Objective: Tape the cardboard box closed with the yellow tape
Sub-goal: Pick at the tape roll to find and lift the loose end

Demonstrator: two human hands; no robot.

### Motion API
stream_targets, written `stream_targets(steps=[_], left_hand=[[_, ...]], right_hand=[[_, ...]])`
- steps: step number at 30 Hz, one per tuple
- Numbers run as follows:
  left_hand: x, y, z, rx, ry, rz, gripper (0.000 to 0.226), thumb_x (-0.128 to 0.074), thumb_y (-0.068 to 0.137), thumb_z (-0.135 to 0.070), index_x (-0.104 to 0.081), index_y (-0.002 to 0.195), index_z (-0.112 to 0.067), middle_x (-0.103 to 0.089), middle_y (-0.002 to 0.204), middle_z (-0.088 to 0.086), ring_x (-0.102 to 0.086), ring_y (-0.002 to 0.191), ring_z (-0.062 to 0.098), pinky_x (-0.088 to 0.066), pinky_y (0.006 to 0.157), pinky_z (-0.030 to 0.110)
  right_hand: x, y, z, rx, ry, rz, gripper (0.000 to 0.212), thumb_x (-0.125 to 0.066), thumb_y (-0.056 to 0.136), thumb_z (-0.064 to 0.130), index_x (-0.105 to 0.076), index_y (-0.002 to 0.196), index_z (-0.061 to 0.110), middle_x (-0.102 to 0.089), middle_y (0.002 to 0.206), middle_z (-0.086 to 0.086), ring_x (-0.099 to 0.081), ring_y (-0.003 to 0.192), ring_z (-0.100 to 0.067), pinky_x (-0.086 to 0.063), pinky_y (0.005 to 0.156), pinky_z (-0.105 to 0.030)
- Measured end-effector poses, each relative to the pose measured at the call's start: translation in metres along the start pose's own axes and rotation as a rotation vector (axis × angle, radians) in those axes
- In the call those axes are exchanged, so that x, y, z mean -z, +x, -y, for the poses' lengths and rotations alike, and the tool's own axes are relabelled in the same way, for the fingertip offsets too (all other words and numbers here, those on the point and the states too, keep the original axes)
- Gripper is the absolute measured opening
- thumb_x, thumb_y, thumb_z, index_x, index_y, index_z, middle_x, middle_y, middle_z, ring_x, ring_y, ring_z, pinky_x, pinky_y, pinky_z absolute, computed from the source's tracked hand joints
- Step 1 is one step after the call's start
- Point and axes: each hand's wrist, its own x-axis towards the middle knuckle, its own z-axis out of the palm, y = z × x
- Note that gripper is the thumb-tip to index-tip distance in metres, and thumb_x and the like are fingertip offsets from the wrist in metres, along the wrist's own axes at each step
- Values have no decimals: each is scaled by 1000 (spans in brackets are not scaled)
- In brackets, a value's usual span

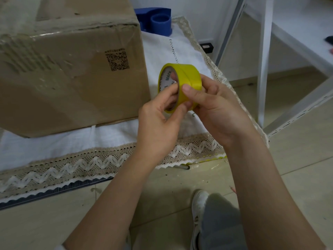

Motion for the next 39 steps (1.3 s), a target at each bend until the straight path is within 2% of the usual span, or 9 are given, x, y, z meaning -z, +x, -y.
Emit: stream_targets(steps=[5,8,12,19,25,30,34,37,39], left_hand=[[1,0,3,-11,78,6,31,-68,88,-3,-66,118,-13,-74,100,-1,-69,91,7,-53,86,23],[0,-2,4,-14,142,28,34,-69,88,-7,-66,122,-12,-75,100,-1,-67,92,5,-51,87,20],[-1,-4,4,-13,147,30,36,-69,87,-6,-67,123,-12,-75,103,-3,-65,91,-2,-51,89,19],[-1,-4,5,-10,149,14,36,-70,87,-7,-67,123,-12,-75,106,-2,-69,98,6,-54,93,26],[-1,-4,5,0,135,17,37,-70,87,-7,-68,123,-14,-75,107,-4,-69,101,5,-54,94,26],[-1,-4,6,16,132,23,35,-70,88,-7,-68,122,-15,-75,110,-4,-69,107,8,-55,97,37],[2,-3,4,15,89,27,37,-70,88,-8,-67,124,-14,-74,111,-4,-69,106,11,-55,97,38],[2,-3,4,26,73,40,38,-70,88,-7,-66,125,-13,-74,113,-2,-68,108,9,-54,99,36],[2,-3,5,32,76,39,38,-70,88,-6,-66,125,-12,-73,114,-1,-68,110,9,-53,100,35]], right_hand=[[-1,3,0,-37,41,-19,41,-61,84,8,-60,124,-4,-67,113,-23,-63,103,-35,-43,108,-58],[-4,5,-1,-95,111,-83,44,-56,72,12,-63,112,-2,-70,98,-12,-65,91,-29,-56,85,-42],[-7,5,-2,-87,165,-89,37,-52,67,10,-60,102,0,-65,86,-9,-62,80,-26,-57,68,-35],[-12,6,-3,-54,168,-104,37,-49,64,7,-60,99,0,-62,88,-12,-60,82,-29,-57,71,-38],[-14,4,-1,-47,188,-130,33,-47,62,3,-59,93,1,-67,74,-3,-64,73,-21,-57,63,-34],[-14,3,-5,-17,188,-165,36,-33,72,-20,-58,85,3,-66,67,0,-63,70,-21,-57,66,-37],[-11,3,-1,-53,293,-35,26,-36,80,-1,-61,86,3,-66,76,-6,-61,78,-23,-54,82,-40],[-9,5,-3,-66,285,-16,22,-42,83,4,-57,98,0,-66,81,-6,-63,77,-21,-57,75,-35],[-9,8,-7,-67,294,-33,34,-47,74,7,-54,107,2,-66,87,-9,-64,82,-25,-58,75,-38]])
